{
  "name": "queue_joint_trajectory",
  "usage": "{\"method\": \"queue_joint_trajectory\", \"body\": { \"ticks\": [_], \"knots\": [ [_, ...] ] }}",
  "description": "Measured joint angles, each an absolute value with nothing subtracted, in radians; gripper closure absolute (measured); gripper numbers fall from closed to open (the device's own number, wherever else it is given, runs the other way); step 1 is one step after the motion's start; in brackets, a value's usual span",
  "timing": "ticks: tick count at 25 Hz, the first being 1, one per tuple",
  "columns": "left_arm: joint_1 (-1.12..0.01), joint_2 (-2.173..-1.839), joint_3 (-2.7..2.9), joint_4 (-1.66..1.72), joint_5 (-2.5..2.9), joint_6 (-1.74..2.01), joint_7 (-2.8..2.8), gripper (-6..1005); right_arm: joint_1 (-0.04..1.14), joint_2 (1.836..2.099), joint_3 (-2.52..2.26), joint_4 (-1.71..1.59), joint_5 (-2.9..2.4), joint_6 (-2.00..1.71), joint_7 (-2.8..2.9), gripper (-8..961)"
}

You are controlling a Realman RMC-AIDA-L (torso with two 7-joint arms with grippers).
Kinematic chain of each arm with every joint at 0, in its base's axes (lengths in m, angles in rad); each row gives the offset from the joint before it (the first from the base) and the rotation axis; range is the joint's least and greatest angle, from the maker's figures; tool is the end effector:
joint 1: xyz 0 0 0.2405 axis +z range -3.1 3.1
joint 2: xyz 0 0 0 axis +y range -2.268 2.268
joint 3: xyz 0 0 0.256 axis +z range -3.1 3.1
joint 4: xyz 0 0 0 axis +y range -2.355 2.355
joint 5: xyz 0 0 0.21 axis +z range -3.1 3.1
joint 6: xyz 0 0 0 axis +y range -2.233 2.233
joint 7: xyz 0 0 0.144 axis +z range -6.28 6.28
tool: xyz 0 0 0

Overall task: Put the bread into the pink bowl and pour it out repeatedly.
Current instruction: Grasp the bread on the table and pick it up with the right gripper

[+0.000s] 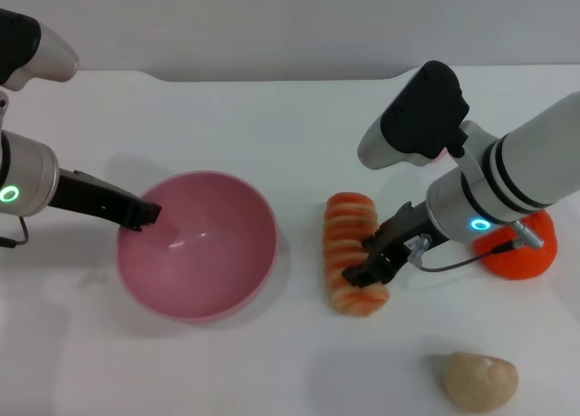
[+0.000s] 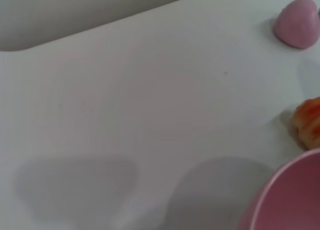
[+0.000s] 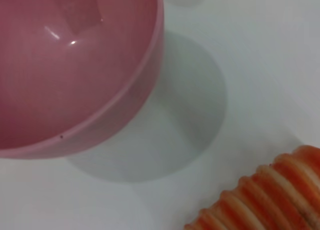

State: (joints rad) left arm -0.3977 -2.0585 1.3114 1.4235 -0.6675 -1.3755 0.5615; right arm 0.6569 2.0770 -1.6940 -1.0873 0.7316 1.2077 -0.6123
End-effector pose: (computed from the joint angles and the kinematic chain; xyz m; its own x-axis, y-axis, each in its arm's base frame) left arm -0.2234 0.3479 0.0277 0.6680 0.7391 0.0866 0.6769 -0.5551 -0.4834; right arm 0.1747 0.3521 -0.0834 0.8179 -0.5315 0.2202 -0.4523 -0.8306 -0.3249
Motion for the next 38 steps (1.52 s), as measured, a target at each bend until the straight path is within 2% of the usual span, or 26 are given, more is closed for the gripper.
{"method": "queue_joint_trajectory", "body": {
  "ticks": [8, 38],
  "knots": [
    [-0.396, -2.059, 1.311, 1.424, -0.668, -1.376, 0.561, 952, 0.657, 2.077, -1.701, -1.088, 0.728, 1.208, -0.613, 485],
    [-0.403, -2.059, 1.318, 1.424, -0.670, -1.376, 0.561, 951, 0.657, 2.075, -1.703, -1.085, 0.722, 1.216, -0.615, 697]
  ]
}}
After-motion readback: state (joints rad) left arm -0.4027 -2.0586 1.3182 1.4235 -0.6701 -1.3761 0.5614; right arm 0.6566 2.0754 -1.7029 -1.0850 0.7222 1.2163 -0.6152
